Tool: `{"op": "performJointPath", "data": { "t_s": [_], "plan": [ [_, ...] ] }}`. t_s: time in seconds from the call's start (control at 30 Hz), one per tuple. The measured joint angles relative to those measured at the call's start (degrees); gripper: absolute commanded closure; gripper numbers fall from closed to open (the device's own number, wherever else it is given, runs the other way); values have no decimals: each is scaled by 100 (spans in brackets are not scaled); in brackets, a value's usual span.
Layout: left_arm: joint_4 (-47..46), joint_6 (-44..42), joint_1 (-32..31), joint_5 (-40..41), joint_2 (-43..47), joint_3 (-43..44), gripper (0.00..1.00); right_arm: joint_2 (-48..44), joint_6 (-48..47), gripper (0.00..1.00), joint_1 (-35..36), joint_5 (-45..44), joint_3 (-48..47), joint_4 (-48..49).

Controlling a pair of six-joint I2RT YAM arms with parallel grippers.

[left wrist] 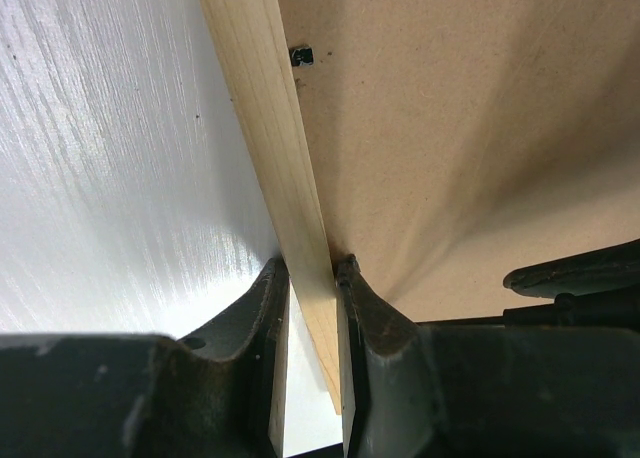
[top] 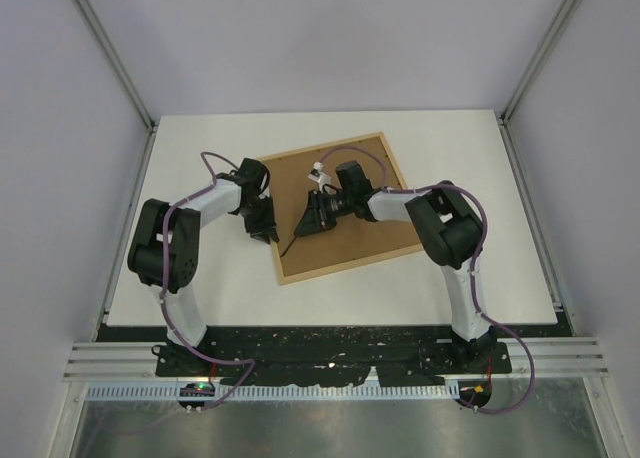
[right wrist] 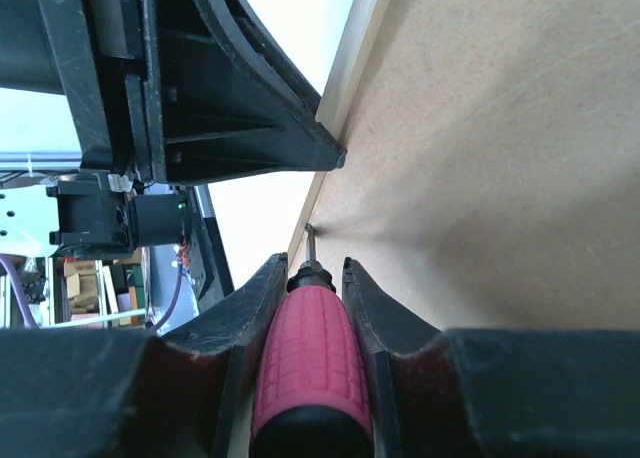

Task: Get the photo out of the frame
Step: Release the photo frame item from the photo frame.

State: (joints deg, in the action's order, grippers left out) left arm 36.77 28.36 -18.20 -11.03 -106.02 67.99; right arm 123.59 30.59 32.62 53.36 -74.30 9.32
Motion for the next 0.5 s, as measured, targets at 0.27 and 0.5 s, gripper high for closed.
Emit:
{"op": "performJointPath", "data": {
  "t_s": [0.27, 0.5],
  "plan": [
    [-4, 0, 0, 0, 2, -4, 88, 33, 85, 92, 26, 33, 9, 90],
    [-9, 2, 0, -4, 2, -7, 92, 179, 481, 92, -7, 146, 142, 664]
  ]
}}
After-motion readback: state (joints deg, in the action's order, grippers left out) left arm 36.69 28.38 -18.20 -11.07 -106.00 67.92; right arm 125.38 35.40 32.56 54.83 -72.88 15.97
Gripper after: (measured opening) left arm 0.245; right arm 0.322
